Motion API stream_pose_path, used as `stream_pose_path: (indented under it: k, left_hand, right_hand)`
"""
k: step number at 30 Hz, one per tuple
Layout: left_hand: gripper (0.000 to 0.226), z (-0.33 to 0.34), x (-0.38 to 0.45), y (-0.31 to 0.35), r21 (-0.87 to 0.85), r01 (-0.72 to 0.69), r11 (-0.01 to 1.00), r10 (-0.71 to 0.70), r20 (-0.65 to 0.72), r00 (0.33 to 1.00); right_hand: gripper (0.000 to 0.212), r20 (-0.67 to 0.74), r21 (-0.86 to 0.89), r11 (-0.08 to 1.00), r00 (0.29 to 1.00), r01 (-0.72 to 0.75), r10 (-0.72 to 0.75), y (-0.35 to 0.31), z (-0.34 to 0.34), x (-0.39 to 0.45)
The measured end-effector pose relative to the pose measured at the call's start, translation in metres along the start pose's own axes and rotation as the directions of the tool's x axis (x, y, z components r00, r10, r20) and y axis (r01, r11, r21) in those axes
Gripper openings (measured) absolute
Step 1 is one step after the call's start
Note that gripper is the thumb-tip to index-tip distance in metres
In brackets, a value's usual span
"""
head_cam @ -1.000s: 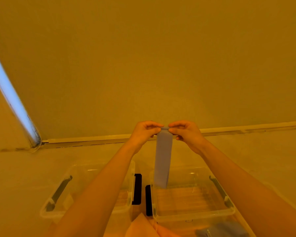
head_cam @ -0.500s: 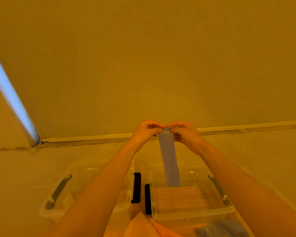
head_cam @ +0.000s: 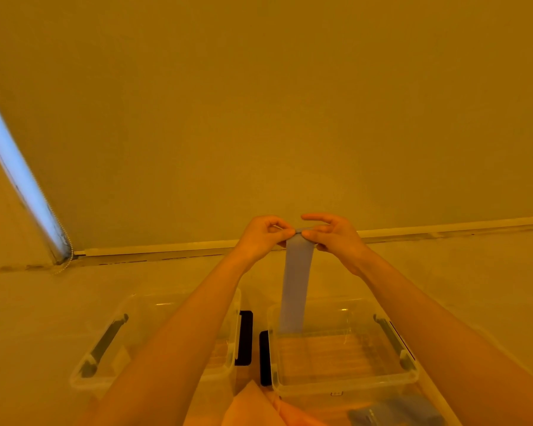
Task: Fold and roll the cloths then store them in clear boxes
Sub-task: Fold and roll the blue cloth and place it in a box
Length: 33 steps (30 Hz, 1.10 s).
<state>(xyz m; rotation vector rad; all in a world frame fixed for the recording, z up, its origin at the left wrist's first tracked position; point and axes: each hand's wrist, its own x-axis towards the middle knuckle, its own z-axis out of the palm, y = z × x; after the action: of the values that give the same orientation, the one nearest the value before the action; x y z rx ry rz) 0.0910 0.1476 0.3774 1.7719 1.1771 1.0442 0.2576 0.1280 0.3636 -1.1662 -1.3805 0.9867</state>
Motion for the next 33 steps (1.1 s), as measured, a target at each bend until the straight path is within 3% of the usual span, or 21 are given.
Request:
stream_pose_path:
  k: [7,14,25,30,33]
  left_hand:
    - [0.014,0.0023,-0.0017,0.0055,-0.028,-0.041,0.999,0.04,-0.046,0.998]
    - [0.014,0.0076,-0.0021,0.0063,-0.177,-0.002,0.984,-0.012,-0.075,0.997]
    - [0.016,0.0079,-0.0028,0.0063,-0.132,0.043,0.99,-0.052,-0.065,0.997]
    - [0.019,0.0091,-0.0042,0.0069,-0.122,0.044,0.991,-0.051,-0.05,0.997]
    - [0.018,0.01,-0.003,0.0075,-0.14,0.024,0.99,-0.034,-0.067,0.997]
  right_hand:
    - [0.006,-0.057,0.035,0.999,0.998,-0.033,0.035,-0.0034,-0.0001,-0.0008]
    - [0.014,-0.098,0.133,0.99,0.994,-0.04,0.054,-0.0027,0.0015,0.0003]
    - [0.012,-0.088,0.144,0.989,0.996,-0.019,0.032,-0.0028,-0.0043,0.0008]
    - [0.03,-0.073,0.151,0.989,0.997,-0.01,0.021,-0.0025,-0.006,-0.0012]
    - [0.019,-0.101,0.163,0.986,0.993,-0.042,0.059,-0.0019,-0.0059,-0.0019]
